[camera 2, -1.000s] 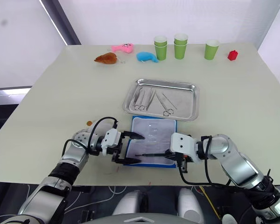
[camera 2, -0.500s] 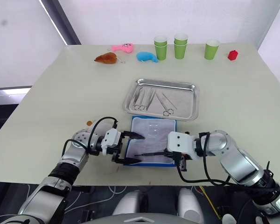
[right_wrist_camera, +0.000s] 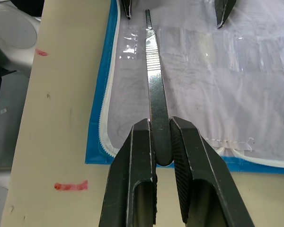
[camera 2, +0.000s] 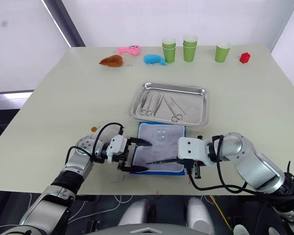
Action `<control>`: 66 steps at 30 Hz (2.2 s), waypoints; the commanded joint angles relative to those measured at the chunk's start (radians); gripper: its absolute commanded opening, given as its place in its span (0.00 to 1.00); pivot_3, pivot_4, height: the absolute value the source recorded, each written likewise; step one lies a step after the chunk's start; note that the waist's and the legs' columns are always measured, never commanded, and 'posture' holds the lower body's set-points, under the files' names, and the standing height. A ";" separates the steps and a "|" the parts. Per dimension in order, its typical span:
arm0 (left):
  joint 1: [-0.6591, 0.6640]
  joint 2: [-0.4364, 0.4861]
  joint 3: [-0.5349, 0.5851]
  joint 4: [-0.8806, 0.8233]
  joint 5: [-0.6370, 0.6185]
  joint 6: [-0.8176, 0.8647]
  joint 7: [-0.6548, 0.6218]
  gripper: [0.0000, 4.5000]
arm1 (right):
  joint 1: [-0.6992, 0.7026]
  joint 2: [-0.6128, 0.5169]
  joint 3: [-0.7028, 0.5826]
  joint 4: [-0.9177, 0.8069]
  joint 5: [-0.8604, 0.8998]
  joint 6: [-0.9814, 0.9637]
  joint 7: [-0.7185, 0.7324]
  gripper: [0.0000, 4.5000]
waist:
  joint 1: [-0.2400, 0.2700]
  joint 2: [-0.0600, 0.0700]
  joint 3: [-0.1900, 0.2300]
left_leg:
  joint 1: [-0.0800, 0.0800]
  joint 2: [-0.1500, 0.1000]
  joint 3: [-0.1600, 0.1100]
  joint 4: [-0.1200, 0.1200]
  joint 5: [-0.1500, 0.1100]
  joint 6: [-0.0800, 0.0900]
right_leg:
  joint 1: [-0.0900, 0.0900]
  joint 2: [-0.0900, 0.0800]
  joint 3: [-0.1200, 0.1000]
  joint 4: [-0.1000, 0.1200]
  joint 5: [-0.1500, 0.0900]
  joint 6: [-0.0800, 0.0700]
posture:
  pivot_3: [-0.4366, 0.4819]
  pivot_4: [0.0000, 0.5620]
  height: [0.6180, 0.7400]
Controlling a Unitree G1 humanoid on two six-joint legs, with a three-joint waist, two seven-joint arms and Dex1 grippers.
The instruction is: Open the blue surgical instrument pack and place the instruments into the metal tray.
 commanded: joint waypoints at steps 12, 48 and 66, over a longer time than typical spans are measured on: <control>0.087 0.017 -0.074 0.116 0.125 0.031 0.010 1.00 | 0.156 -0.161 -0.249 -0.068 0.097 -0.060 0.021 0.01 | 0.001 0.000 0.000 | 0.000 0.000 0.000 0.000 0.000 0.000 | 0.000 0.000 0.000 -0.001 0.000 0.000 | 0.48 0.27 1.00; 0.093 0.020 -0.068 0.097 0.124 0.040 0.023 1.00 | -0.319 0.471 -0.326 0.664 0.031 0.155 -0.659 0.01 | -0.002 0.008 -0.002 | -0.002 -0.003 0.002 -0.001 0.000 0.000 | -0.001 0.000 0.004 0.000 0.003 -0.005 | 0.48 0.27 1.00; 0.097 0.022 -0.066 0.085 0.123 0.043 0.033 1.00 | -0.342 0.526 -0.387 0.725 0.054 0.176 -0.669 0.54 | -0.004 0.010 -0.003 | -0.006 -0.005 0.002 -0.001 0.000 0.001 | -0.006 0.000 0.006 0.002 0.003 -0.004 | 0.48 0.27 1.00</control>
